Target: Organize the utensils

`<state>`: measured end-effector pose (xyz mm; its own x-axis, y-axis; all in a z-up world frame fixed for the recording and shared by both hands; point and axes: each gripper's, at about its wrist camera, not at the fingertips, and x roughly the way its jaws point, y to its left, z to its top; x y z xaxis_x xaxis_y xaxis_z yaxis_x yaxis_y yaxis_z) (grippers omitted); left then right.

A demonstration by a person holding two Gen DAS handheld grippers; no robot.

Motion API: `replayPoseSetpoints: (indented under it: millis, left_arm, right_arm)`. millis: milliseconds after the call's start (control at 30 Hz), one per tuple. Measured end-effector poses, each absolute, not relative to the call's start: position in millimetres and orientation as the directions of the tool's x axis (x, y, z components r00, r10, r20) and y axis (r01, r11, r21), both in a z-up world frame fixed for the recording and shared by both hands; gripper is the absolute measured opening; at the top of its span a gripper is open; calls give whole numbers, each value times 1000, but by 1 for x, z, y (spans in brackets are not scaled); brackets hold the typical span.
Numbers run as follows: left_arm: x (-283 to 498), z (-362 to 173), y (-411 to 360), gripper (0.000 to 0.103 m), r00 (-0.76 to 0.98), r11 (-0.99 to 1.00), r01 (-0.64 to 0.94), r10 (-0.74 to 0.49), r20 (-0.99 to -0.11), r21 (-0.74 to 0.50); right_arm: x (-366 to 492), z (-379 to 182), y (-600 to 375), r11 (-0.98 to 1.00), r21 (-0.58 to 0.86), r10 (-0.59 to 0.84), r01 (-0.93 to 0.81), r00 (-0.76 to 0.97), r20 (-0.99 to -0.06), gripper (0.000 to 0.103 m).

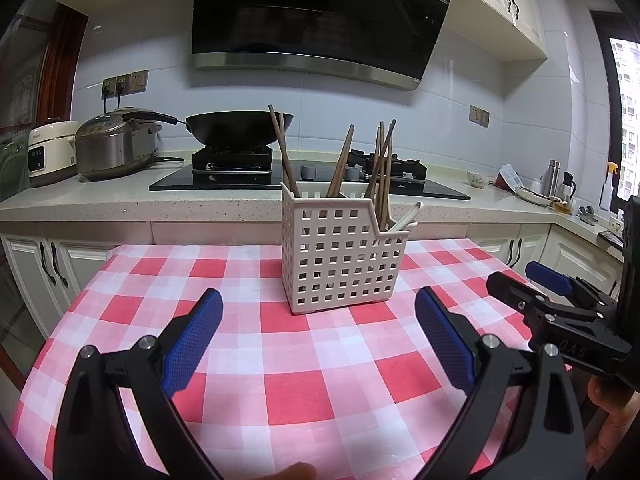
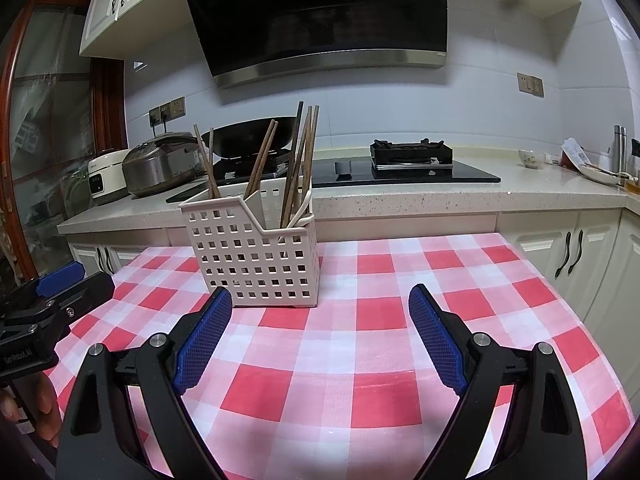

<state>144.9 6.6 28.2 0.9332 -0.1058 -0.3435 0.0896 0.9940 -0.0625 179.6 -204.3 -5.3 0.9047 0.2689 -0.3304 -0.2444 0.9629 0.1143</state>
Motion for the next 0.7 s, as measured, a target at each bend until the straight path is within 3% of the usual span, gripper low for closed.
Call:
replayPoseSetpoints:
  millis: [700]
  left_arm:
    - [144,29,7,94,933,994,91,-107,-343,-61]
  right_arm:
    - [179,-4,-205,963,112,268,-245,905,-330,84]
